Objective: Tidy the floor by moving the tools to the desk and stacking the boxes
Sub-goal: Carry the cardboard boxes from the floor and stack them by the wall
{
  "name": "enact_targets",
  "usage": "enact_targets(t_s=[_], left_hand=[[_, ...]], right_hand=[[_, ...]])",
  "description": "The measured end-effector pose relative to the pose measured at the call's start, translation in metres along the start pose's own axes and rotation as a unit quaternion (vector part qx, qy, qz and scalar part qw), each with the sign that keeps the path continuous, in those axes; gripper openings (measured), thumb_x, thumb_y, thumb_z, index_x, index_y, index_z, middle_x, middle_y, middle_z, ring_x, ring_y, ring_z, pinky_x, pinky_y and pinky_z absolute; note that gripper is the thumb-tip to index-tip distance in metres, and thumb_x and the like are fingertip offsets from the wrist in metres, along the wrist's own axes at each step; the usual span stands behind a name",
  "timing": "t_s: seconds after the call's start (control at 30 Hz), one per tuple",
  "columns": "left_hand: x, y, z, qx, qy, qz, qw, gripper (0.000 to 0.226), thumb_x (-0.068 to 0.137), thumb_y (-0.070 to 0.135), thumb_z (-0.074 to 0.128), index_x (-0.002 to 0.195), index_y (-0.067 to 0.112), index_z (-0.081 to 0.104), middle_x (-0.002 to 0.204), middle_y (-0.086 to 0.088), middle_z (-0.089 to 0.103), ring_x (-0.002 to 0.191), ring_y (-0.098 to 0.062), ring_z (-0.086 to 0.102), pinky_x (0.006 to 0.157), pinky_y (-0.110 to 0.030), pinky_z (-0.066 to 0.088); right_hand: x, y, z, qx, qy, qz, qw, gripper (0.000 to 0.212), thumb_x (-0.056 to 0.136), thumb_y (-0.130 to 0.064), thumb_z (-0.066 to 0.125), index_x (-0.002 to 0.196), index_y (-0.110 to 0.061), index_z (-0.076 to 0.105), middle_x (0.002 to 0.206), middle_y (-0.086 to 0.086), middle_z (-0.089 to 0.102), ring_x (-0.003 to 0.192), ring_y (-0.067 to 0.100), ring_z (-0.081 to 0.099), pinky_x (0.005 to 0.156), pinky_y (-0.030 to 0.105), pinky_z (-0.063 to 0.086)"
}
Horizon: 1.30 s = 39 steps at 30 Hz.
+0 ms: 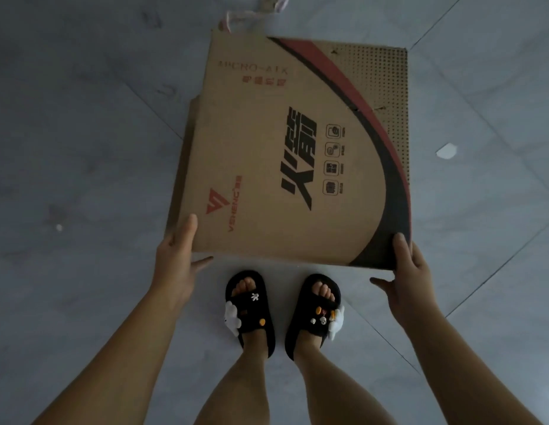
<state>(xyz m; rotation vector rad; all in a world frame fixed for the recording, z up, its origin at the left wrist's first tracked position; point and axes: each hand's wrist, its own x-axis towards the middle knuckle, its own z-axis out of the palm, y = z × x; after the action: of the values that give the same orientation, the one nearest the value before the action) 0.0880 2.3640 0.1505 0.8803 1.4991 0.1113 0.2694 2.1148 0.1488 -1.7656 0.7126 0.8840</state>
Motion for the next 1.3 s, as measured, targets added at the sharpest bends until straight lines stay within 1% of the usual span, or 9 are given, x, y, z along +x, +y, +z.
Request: enact_targets(t_s=[0.1, 0.17, 0.4, 0.5, 0.6, 0.77, 1.0, 1.2, 1.3], left_hand=[[-0.044, 0.056, 0.004, -0.003, -0.002, 0.023, 1.0, 0.051, 0.088, 0.044, 0.055, 0.134, 0.022, 0.049, 0.122, 0.0, 0.063, 0.108, -0.02, 0.061, 0.079, -0.049, 0.056], [-0.08, 0.091, 0.006, 0.001, -0.009, 0.036, 0.999, 0.045, 0.091, 0.041, 0.054, 0.132, 0.021, 0.05, 0.119, 0.0, 0.063, 0.107, -0.022, 0.061, 0.08, -0.053, 0.055], [-0.232, 0.198, 0.016, 0.002, -0.056, 0.119, 0.991, 0.037, 0.092, 0.036, 0.052, 0.127, 0.022, 0.053, 0.109, 0.008, 0.065, 0.1, -0.012, 0.063, 0.077, -0.045, 0.056], [-0.296, 0.241, 0.015, 0.01, -0.075, 0.148, 0.986, 0.042, 0.092, 0.037, 0.053, 0.13, 0.02, 0.052, 0.11, 0.006, 0.064, 0.101, -0.013, 0.062, 0.07, -0.038, 0.06], [-0.353, 0.272, 0.01, 0.02, -0.096, 0.172, 0.98, 0.038, 0.092, 0.036, 0.053, 0.125, 0.018, 0.053, 0.108, 0.003, 0.064, 0.103, -0.02, 0.062, 0.074, -0.043, 0.058], [-0.429, 0.307, -0.004, 0.048, -0.162, 0.218, 0.961, 0.034, 0.09, 0.036, 0.053, 0.12, 0.02, 0.053, 0.1, 0.005, 0.063, 0.093, -0.018, 0.061, 0.075, -0.044, 0.053], [-0.497, 0.309, 0.001, 0.117, -0.246, 0.26, 0.926, 0.034, 0.091, 0.034, 0.055, 0.122, 0.02, 0.051, 0.098, 0.005, 0.06, 0.086, -0.014, 0.058, 0.069, -0.04, 0.052], [-0.543, 0.274, 0.032, 0.219, -0.342, 0.25, 0.879, 0.034, 0.091, 0.035, 0.055, 0.116, 0.013, 0.054, 0.102, -0.004, 0.06, 0.086, -0.019, 0.057, 0.074, -0.047, 0.052], [-0.577, 0.247, 0.057, 0.266, -0.385, 0.251, 0.847, 0.032, 0.091, 0.036, 0.056, 0.112, 0.012, 0.057, 0.098, -0.007, 0.062, 0.084, -0.028, 0.059, 0.067, -0.043, 0.053]], right_hand=[[-0.048, -0.057, -0.011, 0.035, -0.005, -0.027, 0.999, 0.035, 0.098, -0.034, 0.044, 0.129, -0.019, 0.053, 0.106, -0.004, 0.061, 0.098, 0.015, 0.058, 0.076, 0.041, 0.052], [-0.087, -0.091, -0.024, 0.047, 0.0, -0.041, 0.998, 0.032, 0.098, -0.032, 0.044, 0.126, -0.019, 0.054, 0.1, -0.004, 0.06, 0.09, 0.011, 0.058, 0.069, 0.036, 0.051], [-0.24, -0.189, -0.092, 0.1, 0.028, -0.112, 0.988, 0.033, 0.098, -0.029, 0.045, 0.13, -0.023, 0.052, 0.102, -0.009, 0.061, 0.093, 0.008, 0.059, 0.075, 0.035, 0.052], [-0.306, -0.222, -0.122, 0.133, 0.034, -0.138, 0.981, 0.029, 0.098, -0.027, 0.045, 0.126, -0.027, 0.052, 0.101, -0.013, 0.061, 0.092, 0.005, 0.058, 0.073, 0.033, 0.05], [-0.366, -0.238, -0.148, 0.16, 0.045, -0.156, 0.974, 0.029, 0.097, -0.026, 0.047, 0.125, -0.027, 0.053, 0.1, -0.012, 0.062, 0.09, 0.005, 0.058, 0.075, 0.036, 0.05], [-0.451, -0.228, -0.183, 0.223, 0.087, -0.16, 0.958, 0.039, 0.095, -0.028, 0.049, 0.134, -0.025, 0.05, 0.112, -0.005, 0.06, 0.097, 0.01, 0.056, 0.093, 0.05, 0.047], [-0.543, -0.161, -0.216, 0.341, 0.174, -0.133, 0.914, 0.039, 0.095, -0.029, 0.049, 0.134, -0.025, 0.048, 0.103, -0.012, 0.057, 0.093, 0.008, 0.053, 0.095, 0.052, 0.044], [-0.599, -0.094, -0.247, 0.451, 0.284, -0.11, 0.839, 0.029, 0.094, -0.029, 0.052, 0.123, -0.024, 0.054, 0.095, -0.009, 0.058, 0.086, 0.009, 0.054, 0.08, 0.047, 0.047], [-0.619, -0.06, -0.27, 0.492, 0.333, -0.099, 0.798, 0.034, 0.092, -0.03, 0.055, 0.125, -0.019, 0.056, 0.106, 0.0, 0.062, 0.089, 0.014, 0.057, 0.076, 0.044, 0.05]])
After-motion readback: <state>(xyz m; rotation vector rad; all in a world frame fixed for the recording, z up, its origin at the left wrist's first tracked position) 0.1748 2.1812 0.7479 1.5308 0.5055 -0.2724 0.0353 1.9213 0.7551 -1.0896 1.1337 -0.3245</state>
